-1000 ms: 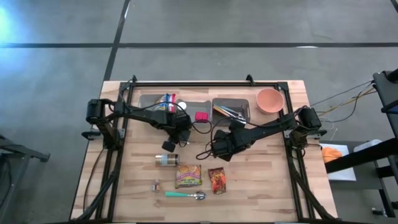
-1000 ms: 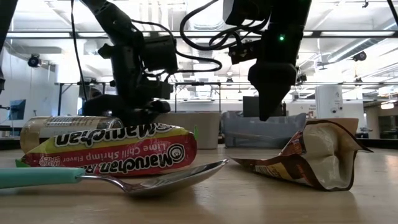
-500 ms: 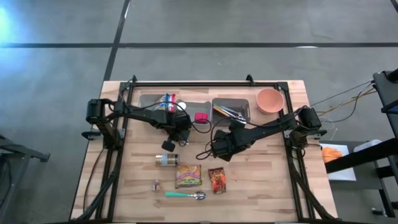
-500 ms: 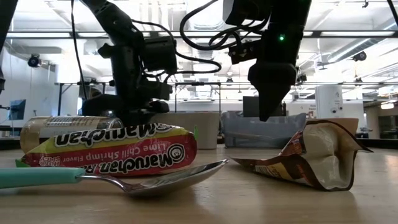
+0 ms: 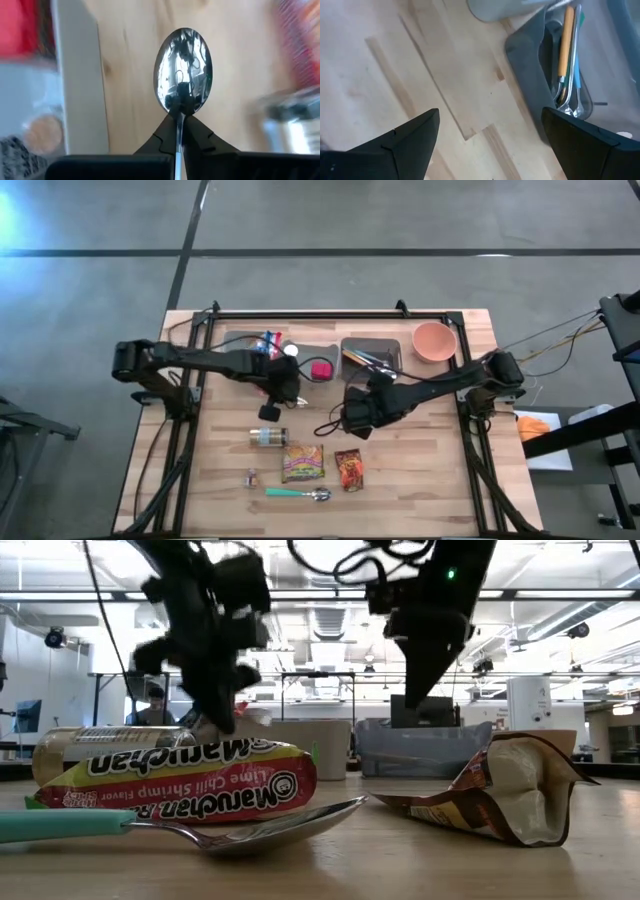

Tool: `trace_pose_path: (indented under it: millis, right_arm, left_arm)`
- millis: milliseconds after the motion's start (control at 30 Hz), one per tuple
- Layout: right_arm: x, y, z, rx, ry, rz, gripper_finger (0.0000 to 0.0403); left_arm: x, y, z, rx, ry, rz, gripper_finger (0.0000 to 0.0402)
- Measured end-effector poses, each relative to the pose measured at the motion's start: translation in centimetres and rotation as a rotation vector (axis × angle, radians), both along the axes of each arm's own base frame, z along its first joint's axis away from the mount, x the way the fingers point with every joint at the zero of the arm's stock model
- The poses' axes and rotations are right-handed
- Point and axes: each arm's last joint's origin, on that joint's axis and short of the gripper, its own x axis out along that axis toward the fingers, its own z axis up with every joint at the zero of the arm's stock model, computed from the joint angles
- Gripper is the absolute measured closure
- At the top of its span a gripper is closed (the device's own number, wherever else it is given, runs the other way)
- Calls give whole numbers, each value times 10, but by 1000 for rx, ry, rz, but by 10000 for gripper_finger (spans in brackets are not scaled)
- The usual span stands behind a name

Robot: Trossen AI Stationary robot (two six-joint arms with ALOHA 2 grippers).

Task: Pick & Place Food Item
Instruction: Put the orange spoon into the black bin

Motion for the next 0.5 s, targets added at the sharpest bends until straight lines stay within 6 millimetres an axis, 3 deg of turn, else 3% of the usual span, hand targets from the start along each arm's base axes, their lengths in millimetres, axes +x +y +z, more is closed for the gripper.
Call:
trace_pose_path:
  millis: [200, 500]
  right_arm:
    - [-3, 7, 19, 8, -76, 38, 55]
    - [-6, 29, 59, -5, -347, 217, 55]
  left_arm:
    - [-8, -13, 37, -56, -182, -28, 396]
    - [-6, -18, 97, -158, -652, 102, 396]
